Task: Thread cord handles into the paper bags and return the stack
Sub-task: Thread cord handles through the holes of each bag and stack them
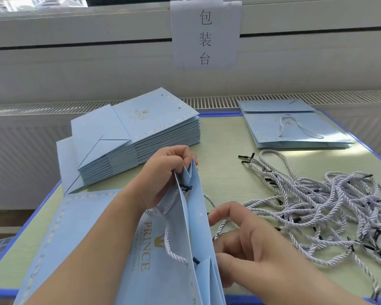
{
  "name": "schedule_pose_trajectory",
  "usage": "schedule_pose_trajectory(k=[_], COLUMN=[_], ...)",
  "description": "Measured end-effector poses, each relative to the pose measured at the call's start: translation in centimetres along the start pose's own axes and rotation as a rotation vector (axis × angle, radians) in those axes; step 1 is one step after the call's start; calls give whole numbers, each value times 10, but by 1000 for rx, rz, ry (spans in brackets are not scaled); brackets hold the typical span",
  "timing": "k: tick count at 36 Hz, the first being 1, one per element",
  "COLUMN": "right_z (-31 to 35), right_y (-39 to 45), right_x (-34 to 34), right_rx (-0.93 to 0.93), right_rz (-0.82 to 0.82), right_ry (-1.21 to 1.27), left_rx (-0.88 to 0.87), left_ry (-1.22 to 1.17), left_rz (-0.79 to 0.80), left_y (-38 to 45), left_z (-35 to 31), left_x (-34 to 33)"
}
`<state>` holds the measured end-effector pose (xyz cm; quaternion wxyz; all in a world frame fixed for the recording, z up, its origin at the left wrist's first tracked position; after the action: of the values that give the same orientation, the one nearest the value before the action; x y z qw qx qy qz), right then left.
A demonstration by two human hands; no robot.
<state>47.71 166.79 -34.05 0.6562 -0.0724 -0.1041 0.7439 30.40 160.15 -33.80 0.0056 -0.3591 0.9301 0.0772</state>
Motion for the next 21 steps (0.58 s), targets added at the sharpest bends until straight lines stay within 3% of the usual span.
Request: schedule_pose_trajectory(k=[4,9,15,21], right_z=[9,19,28,2], right_y=[-7,-13,-3,4], right_x=[-1,-2,4,9], right_rx=[76,163,93,147], right_rz=[-59,-119,-96,-282], right_ry=[-21,-339,-624,-757], left_rx=[1,20,25,25], left_ry=[-13,28,93,130], left_rz=[-3,-10,-10,-13], left_y=[-1,0,0,-1], left_z=[1,2,5,5], left_x=[-1,-2,-5,-4])
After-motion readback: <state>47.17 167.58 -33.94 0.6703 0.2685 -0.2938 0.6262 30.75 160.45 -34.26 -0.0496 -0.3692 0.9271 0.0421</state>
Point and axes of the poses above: each hand's wrist, its own y-axis towards the middle knuckle, its own x-axis out of the back of the hand, z = x × y, the point moved 4 cm from there along y, towards the middle knuckle, and after that the axes turned 7 degrees about -x, right-handed, at the moved point
